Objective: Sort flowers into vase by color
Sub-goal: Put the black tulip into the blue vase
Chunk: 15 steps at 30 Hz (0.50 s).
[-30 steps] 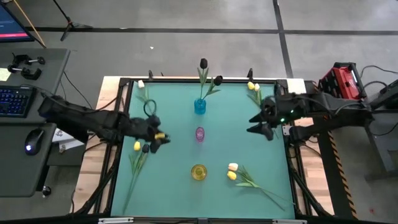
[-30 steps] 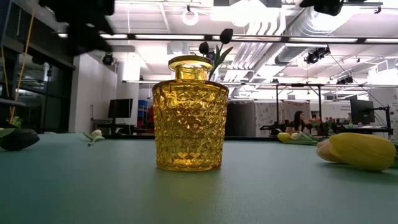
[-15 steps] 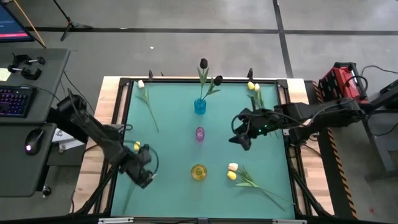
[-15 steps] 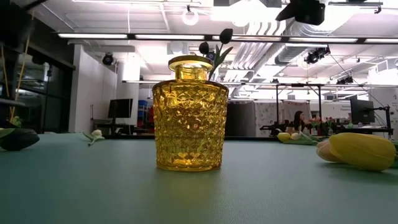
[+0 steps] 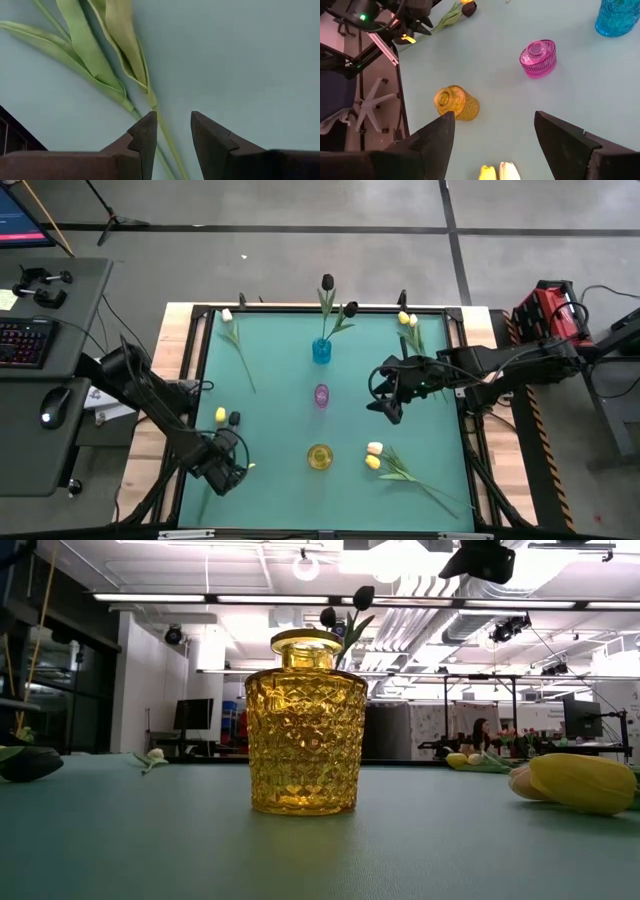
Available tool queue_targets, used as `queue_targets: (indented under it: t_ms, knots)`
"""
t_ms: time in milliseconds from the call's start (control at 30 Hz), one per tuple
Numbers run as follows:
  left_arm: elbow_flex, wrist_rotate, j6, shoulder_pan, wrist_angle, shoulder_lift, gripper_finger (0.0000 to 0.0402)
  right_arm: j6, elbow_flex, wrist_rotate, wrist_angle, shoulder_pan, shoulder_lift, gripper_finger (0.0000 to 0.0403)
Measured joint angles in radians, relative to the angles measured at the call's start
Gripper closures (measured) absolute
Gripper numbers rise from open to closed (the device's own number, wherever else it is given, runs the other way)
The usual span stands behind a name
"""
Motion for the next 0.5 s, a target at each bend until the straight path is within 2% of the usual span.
queue_targets:
  t_ms: [200,500]
  knots:
    - [0.0,0.007,-0.08,0.01,0.005,0.042,0.0296,-0.035,0.0,-0.004,0.0,0.0,0.0,0.0142]
    - [0.001,0.058,-0.096,0.037,0.01,0.103,0.0296,-0.071,0.0,-0.025,-0.001,0.0,0.0,0.0142]
